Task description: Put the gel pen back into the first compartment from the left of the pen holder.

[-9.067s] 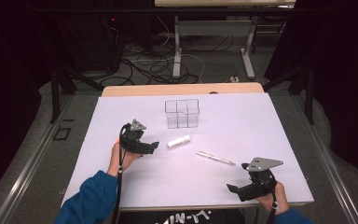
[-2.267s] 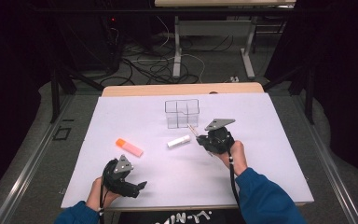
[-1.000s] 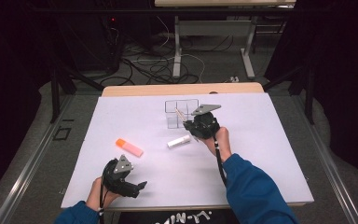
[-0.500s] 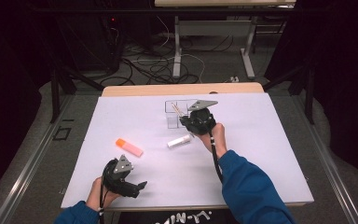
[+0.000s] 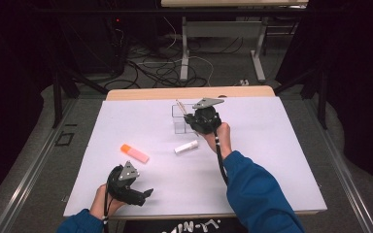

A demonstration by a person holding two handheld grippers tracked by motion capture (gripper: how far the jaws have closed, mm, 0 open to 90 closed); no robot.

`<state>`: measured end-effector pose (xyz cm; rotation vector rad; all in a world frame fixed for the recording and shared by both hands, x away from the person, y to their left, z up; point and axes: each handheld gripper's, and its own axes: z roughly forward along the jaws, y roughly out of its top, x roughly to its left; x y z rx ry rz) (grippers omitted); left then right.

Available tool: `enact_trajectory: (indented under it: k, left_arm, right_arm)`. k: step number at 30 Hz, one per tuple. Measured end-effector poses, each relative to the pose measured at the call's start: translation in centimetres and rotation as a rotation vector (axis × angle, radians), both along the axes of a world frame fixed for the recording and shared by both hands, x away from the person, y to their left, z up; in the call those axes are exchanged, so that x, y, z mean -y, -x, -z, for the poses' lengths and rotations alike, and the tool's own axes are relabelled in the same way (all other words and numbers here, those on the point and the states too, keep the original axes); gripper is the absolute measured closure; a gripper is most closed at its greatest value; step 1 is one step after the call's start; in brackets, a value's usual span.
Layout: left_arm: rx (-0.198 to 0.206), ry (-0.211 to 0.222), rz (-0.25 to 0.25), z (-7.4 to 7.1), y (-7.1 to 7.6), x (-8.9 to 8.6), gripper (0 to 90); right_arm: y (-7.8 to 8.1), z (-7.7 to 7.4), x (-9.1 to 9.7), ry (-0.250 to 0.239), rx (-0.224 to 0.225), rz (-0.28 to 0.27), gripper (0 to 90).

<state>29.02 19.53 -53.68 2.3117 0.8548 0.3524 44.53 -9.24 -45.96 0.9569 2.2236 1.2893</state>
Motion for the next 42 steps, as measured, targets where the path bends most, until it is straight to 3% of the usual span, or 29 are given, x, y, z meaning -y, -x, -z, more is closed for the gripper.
enact_trajectory:
  k: [2, 24, 28, 42]
  left_arm:
    - [0.017, 0.007, -0.007, 0.1, 0.0, 0.0, 5.3]
    - [0.015, 0.011, -0.005, 0.1, 0.0, 0.0, 5.3]
    - [0.008, 0.005, 0.002, 0.1, 0.0, 0.0, 5.3]
    - [0.015, 0.010, -0.002, 0.2, 0.0, 0.0, 5.3]
  right_arm:
    - [-0.4, -0.1, -0.3, -0.008, 0.009, 0.010, 79.5]
    - [-3.4, -2.2, -2.4, -0.068, 0.096, 0.050, 79.4]
    - [-3.9, -2.2, -2.8, -0.085, 0.128, 0.055, 79.4]
    - [-5.2, -1.7, -4.0, -0.098, 0.154, 0.081, 79.3]
